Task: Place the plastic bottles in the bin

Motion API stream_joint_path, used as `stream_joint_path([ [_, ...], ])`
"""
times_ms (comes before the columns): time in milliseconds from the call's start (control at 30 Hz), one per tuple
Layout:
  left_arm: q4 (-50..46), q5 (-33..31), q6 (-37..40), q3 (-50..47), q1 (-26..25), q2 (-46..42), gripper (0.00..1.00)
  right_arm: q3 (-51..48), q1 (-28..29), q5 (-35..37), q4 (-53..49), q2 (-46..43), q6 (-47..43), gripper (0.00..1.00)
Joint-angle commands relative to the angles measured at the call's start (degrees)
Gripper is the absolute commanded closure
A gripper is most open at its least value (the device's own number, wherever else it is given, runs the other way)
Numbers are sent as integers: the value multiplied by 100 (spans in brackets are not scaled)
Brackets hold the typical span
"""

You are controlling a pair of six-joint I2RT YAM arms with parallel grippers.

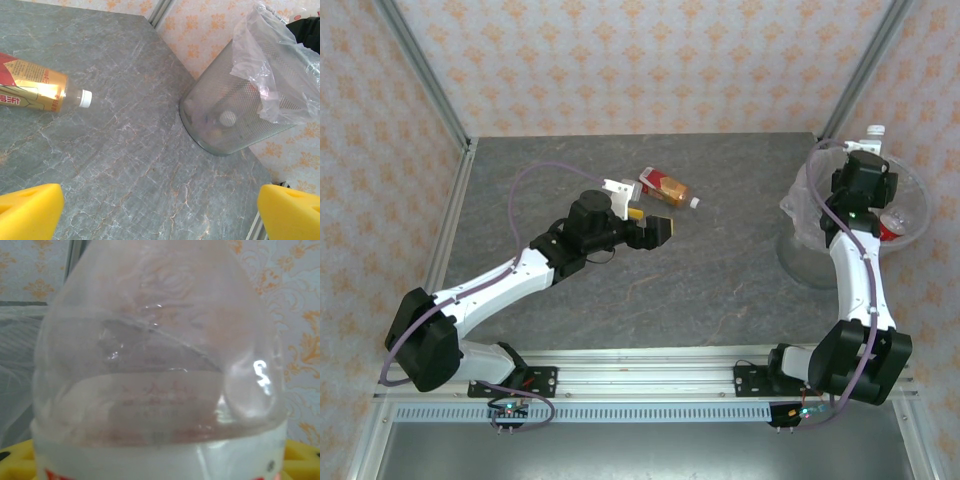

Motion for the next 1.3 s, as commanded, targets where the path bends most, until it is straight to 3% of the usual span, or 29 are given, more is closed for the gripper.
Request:
stream_joint_path([
  [0, -119, -97, 79, 61, -51, -19, 0, 22, -30, -157, -133, -221, 44, 31],
  [133, -123, -106, 66, 95, -52, 42, 0, 372, -29, -1943, -1136, -319, 778, 26],
  [200, -120, -85, 49, 120, -50, 72, 0, 480, -27, -2449, -1217, -457, 1247, 24],
  [500, -220, -187, 77, 123, -52, 83, 0, 1032, -31, -2542, -1466, -779, 2208, 15],
  [833, -213, -397, 14, 56, -47, 115, 0, 1138, 22, -4172, -1633, -963, 2999, 8],
  [900, -244, -474, -8, 47, -45, 94, 0, 1111, 119, -3972, -1589, -953, 2977, 5],
  [1067, -299, -663, -20, -61, -52, 0, 0, 1310, 174, -2462, -2014, -601, 3212, 5],
  [1267, -393, -866, -52, -177, -52, -152, 0, 1347, 172, -1772, -2347, -29, 3446, 23],
])
